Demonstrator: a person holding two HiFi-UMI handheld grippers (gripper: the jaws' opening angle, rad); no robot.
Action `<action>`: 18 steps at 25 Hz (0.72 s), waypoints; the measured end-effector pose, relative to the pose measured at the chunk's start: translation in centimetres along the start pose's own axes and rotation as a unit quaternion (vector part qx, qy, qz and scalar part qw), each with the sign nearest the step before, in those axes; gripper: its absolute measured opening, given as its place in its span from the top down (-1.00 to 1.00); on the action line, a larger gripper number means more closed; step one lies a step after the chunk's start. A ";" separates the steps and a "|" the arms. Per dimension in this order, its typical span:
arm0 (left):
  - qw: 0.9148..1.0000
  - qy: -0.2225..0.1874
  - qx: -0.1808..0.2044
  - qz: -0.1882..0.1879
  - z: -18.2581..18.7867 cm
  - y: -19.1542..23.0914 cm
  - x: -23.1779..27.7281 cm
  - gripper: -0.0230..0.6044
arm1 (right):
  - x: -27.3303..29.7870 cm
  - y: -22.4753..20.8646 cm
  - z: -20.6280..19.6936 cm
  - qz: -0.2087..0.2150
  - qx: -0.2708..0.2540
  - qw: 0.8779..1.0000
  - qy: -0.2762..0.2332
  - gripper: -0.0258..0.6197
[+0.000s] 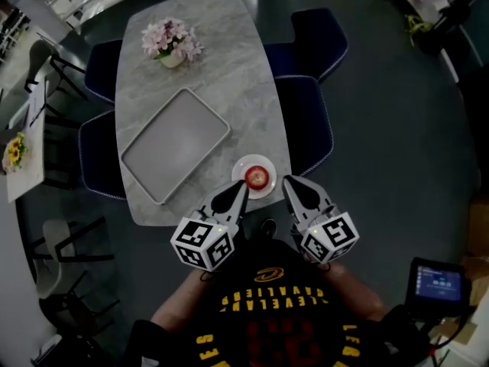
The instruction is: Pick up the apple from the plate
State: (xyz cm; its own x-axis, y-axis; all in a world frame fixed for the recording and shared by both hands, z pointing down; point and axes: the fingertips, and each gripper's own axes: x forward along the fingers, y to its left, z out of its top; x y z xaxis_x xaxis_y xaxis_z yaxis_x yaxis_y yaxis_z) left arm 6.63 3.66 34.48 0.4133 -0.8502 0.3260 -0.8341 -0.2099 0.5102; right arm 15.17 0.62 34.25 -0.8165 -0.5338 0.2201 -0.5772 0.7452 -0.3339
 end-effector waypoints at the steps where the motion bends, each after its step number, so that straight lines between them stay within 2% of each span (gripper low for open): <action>1: 1.000 -0.010 0.003 -0.003 0.5 -0.6 -0.3 0.92 | -0.3 0.4 0.4 0.004 -0.012 1.000 -0.005 0.91; 6: 0.998 -0.052 0.041 -0.005 2.0 -3.3 -1.8 0.92 | -2.0 1.6 2.0 0.011 -0.050 0.998 -0.024 0.91; 8: 0.997 -0.063 0.045 -0.008 2.0 -4.3 -2.2 0.92 | -2.8 2.0 2.5 0.011 -0.057 0.998 -0.036 0.91; 18: 0.993 -0.081 0.088 -0.001 1.4 -7.1 -3.2 0.92 | -5.1 3.3 3.6 0.018 -0.102 0.992 -0.067 0.91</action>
State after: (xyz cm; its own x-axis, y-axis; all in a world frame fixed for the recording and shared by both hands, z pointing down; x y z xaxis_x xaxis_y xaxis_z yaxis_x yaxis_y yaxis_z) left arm 10.71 7.14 28.68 0.3624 -0.9135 0.1848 -0.8904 -0.2807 0.3584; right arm 17.51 4.32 28.70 -0.8348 -0.5442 0.0828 -0.5504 0.8225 -0.1432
